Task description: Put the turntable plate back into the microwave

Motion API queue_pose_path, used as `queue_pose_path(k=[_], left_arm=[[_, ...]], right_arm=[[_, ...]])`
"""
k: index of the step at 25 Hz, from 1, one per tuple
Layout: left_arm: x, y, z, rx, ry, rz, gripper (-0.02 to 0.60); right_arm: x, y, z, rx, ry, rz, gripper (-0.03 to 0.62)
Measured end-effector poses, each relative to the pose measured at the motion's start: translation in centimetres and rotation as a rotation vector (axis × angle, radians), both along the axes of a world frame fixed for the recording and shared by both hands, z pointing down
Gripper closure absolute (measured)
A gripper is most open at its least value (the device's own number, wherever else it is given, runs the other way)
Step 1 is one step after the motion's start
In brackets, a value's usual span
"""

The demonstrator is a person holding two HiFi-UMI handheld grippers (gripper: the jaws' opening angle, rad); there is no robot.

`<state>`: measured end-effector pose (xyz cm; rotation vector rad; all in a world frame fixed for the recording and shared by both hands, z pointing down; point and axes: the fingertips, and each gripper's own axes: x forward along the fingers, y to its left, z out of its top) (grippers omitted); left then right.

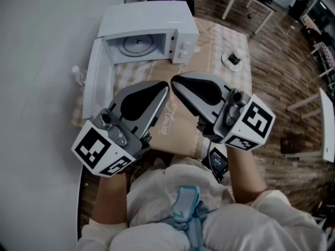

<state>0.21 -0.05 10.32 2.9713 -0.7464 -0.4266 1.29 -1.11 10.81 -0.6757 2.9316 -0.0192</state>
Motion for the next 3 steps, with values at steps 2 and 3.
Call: queue_pose_path(k=[2,3], left_arm=[[0.22,-0.17,-0.04,-0.001,-0.001,0.002,0.581],[0.34,-0.25,-0.05,-0.002,-0.002,0.003,0.58]], right_arm=[[0.07,-0.09,-0.08,0.002,0.001,-0.003,0.563],[0.11,-0.13,-0.12,0.002,0.001,-0.005,0.563]])
